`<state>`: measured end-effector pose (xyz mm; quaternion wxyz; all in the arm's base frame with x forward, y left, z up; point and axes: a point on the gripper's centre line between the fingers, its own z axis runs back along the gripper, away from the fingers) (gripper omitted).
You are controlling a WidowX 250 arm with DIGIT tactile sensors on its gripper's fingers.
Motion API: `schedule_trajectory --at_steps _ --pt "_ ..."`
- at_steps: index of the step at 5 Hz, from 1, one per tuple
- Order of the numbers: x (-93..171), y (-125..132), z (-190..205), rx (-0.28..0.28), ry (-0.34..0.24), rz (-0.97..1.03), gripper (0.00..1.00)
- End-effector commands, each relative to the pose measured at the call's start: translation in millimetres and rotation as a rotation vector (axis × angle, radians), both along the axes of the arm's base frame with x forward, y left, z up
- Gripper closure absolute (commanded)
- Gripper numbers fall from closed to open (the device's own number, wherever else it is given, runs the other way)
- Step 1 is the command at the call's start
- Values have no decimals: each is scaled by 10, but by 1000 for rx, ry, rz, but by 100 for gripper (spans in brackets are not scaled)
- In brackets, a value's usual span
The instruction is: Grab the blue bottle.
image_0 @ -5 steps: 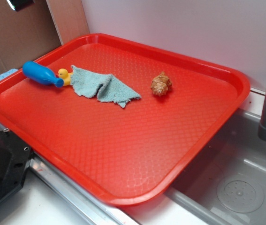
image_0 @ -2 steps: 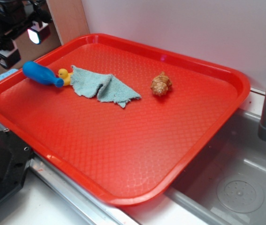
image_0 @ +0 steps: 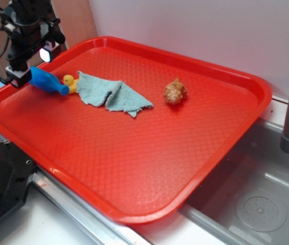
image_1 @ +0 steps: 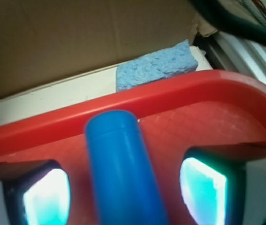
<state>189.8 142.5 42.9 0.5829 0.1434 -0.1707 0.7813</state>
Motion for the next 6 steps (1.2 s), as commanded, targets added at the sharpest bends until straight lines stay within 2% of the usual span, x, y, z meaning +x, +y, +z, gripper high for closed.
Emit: schedule_trajectory --at_steps 1,2,3,5,6 --pt "-48 -11 -142 51 -15 -8 96" --pt "-59 -33 -141 24 -38 -12 100" --pt "-62 -49 -101 0 -21 -47 100" --pt "25 -273 403 -71 41 -446 100" --pt "150 -547 687 -190 97 -692 100"
